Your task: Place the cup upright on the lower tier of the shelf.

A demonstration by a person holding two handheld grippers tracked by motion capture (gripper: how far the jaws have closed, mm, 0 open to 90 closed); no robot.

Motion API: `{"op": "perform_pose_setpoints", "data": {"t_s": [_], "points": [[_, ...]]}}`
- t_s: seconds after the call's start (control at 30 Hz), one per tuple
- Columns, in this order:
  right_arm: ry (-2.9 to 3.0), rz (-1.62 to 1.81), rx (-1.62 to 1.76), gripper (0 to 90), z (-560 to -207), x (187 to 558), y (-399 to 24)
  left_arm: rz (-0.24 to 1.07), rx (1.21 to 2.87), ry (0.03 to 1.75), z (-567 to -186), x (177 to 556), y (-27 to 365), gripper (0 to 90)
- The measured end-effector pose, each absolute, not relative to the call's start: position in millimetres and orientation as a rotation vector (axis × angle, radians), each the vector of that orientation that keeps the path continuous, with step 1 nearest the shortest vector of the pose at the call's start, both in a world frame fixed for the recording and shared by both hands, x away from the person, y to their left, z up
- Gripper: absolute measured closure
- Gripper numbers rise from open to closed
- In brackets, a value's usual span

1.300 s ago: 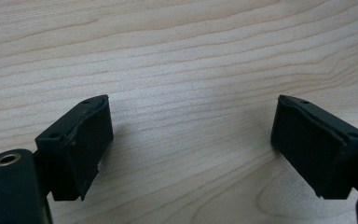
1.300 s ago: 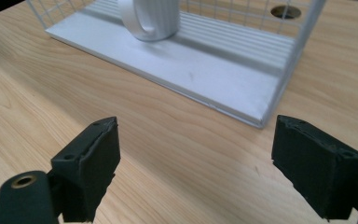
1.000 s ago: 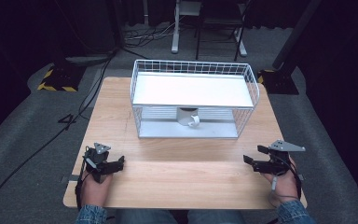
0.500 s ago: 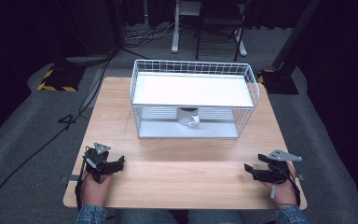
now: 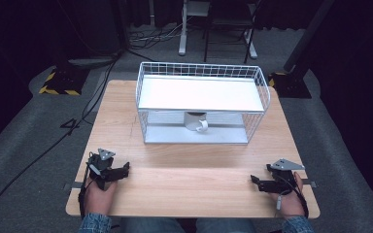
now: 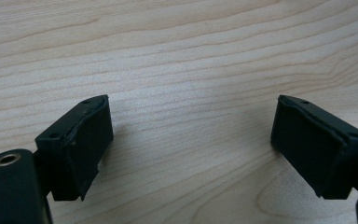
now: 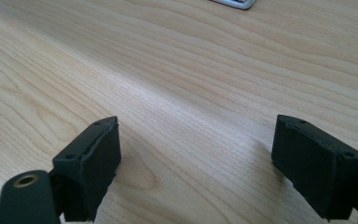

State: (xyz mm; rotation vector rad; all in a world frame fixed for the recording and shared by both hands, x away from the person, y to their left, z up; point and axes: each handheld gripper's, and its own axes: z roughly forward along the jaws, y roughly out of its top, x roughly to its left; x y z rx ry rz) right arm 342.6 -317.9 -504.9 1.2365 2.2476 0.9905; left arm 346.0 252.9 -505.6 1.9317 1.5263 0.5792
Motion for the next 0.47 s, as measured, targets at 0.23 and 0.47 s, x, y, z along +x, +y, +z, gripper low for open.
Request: {"op": "perform_pose_setpoints", "data": {"t_s": [0.23, 0.47], "points": [[2.225, 0.968, 1.259, 12.6, -505, 343, -314, 0.581, 1.933, 1.525, -506, 346, 253, 13.1], [2.209, 0.930, 1.306, 4.1, -506, 347, -307, 0.582, 1.933, 1.525, -506, 346, 253, 13.0]]}}
